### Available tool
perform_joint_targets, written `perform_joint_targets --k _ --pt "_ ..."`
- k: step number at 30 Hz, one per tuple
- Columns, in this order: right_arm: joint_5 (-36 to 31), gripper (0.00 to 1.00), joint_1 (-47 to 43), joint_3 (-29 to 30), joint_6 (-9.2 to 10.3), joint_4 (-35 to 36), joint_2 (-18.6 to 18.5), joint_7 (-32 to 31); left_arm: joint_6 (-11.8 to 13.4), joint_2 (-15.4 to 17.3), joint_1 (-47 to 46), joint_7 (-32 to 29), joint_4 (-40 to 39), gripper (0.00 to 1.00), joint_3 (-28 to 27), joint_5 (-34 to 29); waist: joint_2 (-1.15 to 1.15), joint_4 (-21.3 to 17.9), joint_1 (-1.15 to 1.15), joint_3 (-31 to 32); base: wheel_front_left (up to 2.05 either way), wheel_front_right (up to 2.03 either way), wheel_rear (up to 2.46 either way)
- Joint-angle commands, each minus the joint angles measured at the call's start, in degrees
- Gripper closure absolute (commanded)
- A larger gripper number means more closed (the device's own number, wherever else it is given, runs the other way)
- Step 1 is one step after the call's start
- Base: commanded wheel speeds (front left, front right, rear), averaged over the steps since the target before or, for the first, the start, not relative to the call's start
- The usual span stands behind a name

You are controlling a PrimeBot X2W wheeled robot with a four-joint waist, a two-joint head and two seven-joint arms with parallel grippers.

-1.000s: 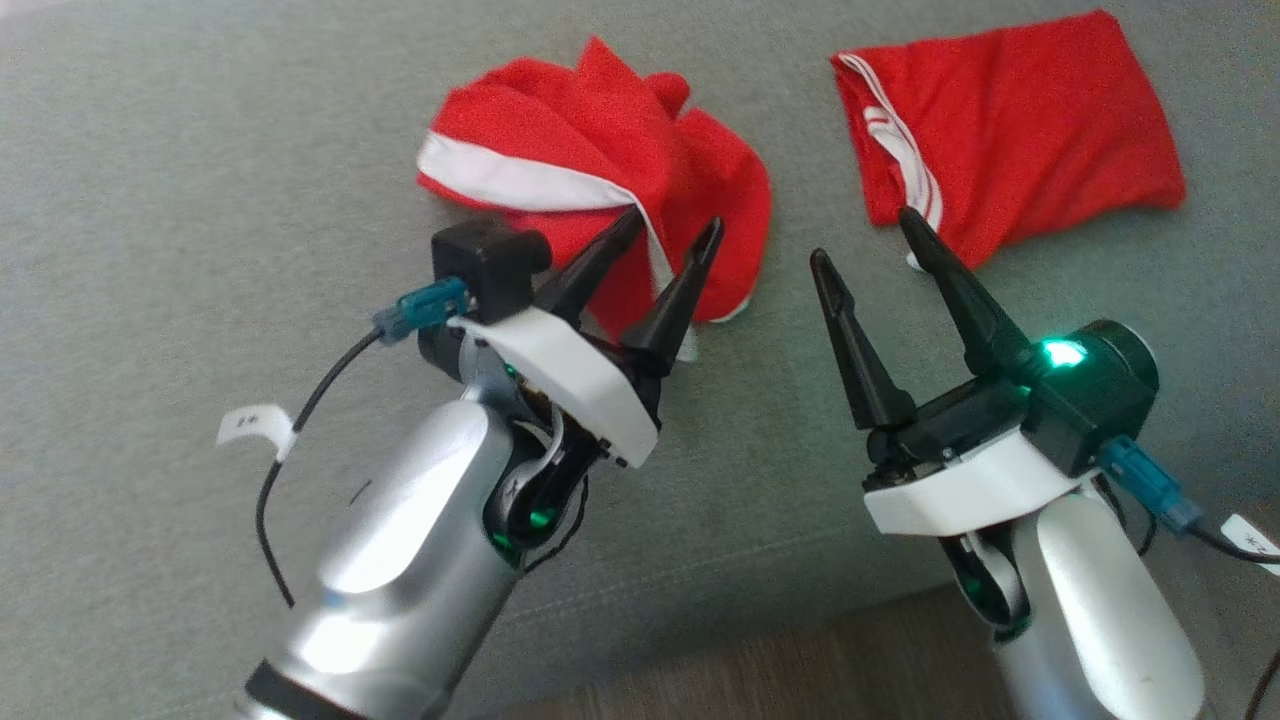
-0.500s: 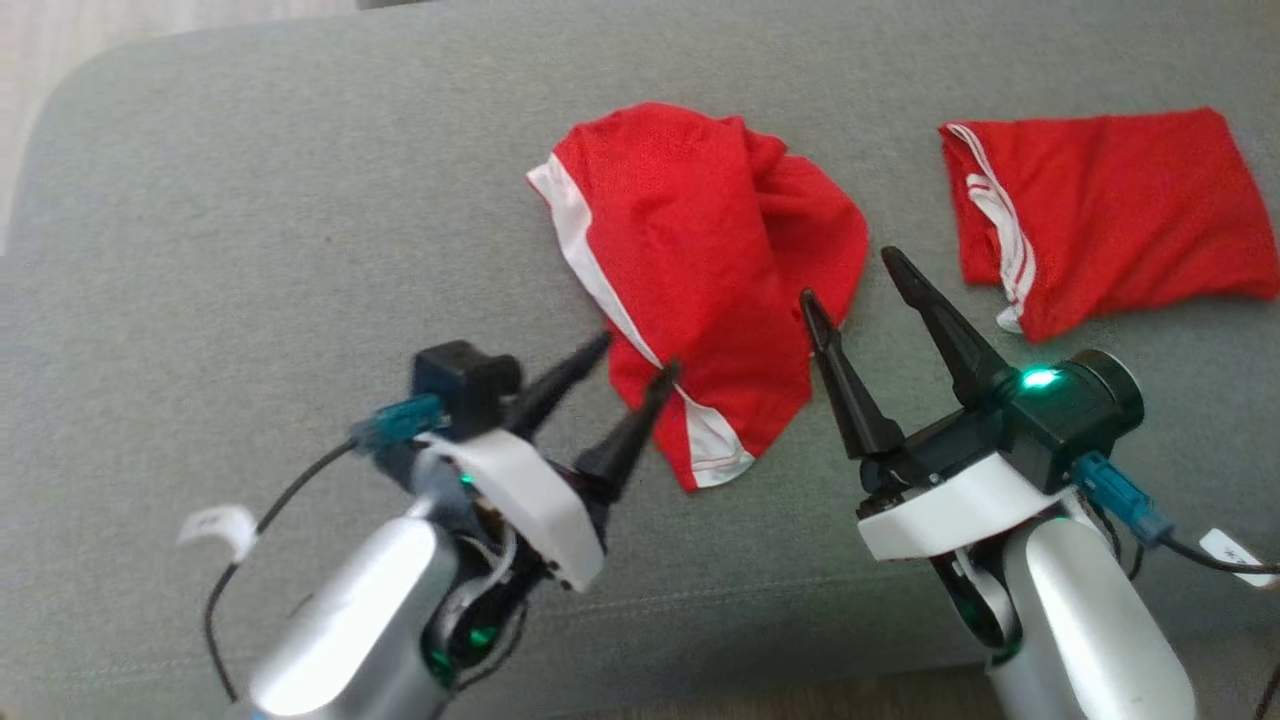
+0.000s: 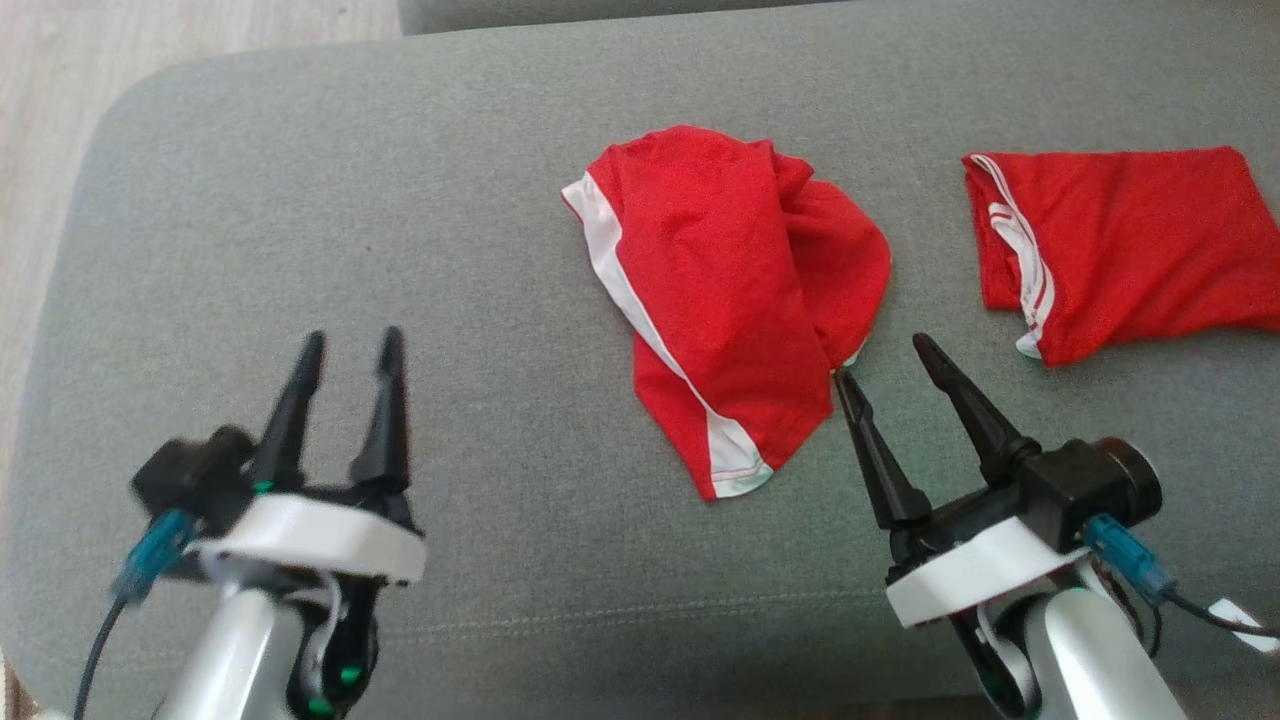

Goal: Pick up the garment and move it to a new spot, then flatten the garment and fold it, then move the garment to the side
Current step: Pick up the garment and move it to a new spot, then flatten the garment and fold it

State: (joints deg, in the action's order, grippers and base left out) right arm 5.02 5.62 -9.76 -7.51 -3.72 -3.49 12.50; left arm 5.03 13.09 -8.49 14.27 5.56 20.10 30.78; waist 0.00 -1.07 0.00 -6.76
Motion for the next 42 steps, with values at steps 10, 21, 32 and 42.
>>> perform_joint_targets --k 10,21,32,42 --pt "-0.38 0.00 -0.48 -0.73 0.02 2.18 0.61 -0.53 -6.64 -8.22 5.22 0.72 -4.08 0.00 -15.09 -11.31 0.00 1.47 0.00 0.32 0.00 0.00 0.00" --pt "2.69 0.00 -1.57 -4.00 0.02 -4.03 0.61 -3.15 -10.19 -10.07 4.62 0.73 -1.99 0.00 -17.57 -13.52 0.00 2.18 0.00 -1.32 0.00 0.00 0.00" --pt "3.74 0.00 2.72 -5.83 0.02 -16.58 0.61 -2.80 -10.89 -10.20 3.22 0.73 0.18 0.00 -16.09 -12.06 0.00 5.87 0.00 -3.19 0.00 0.00 0.00" --pt "3.45 0.00 6.45 -3.91 0.02 -24.65 0.61 -1.07 -10.81 -10.21 2.78 0.73 0.90 0.00 -15.50 -11.77 0.00 8.97 0.00 -4.12 0.00 0.00 0.00"
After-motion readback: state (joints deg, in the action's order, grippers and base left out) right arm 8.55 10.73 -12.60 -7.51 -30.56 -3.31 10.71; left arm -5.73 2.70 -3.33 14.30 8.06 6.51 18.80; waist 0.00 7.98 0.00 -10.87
